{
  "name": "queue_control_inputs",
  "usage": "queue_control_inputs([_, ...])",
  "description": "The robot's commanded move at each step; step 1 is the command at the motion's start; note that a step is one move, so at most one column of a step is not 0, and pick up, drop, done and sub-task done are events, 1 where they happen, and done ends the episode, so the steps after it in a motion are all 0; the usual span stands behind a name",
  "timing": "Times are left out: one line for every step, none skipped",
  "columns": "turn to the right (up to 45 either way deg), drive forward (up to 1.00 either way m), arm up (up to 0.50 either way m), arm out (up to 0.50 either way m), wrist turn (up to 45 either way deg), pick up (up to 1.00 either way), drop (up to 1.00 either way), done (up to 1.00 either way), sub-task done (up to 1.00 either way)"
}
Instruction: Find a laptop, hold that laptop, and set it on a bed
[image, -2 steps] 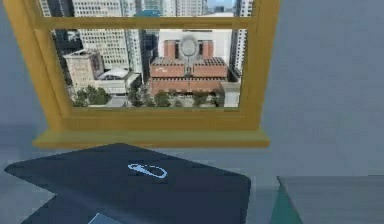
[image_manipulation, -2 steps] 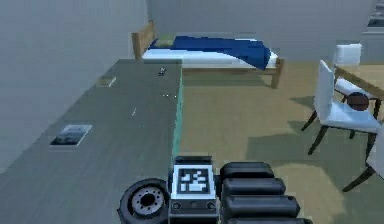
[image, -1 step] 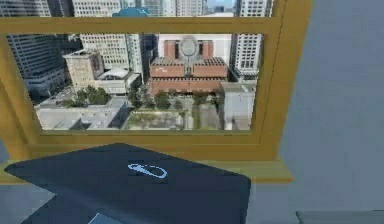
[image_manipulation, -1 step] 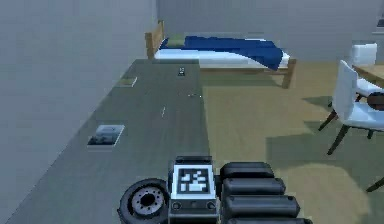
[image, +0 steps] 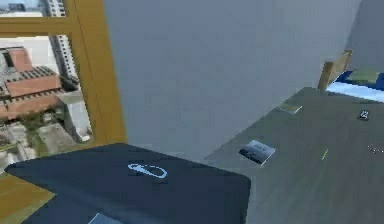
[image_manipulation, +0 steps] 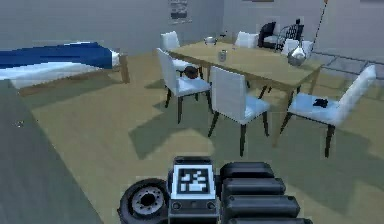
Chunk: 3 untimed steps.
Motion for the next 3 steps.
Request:
queue_control_inputs([45.0, 0.0, 0.0, 0.0, 0.0, 0.0, 0.0, 0.0, 0.0])
queue_control_inputs([45.0, 0.0, 0.0, 0.0, 0.0, 0.0, 0.0, 0.0, 0.0])
queue_control_inputs([9.0, 0.0, 0.0, 0.0, 0.0, 0.0, 0.0, 0.0, 0.0])
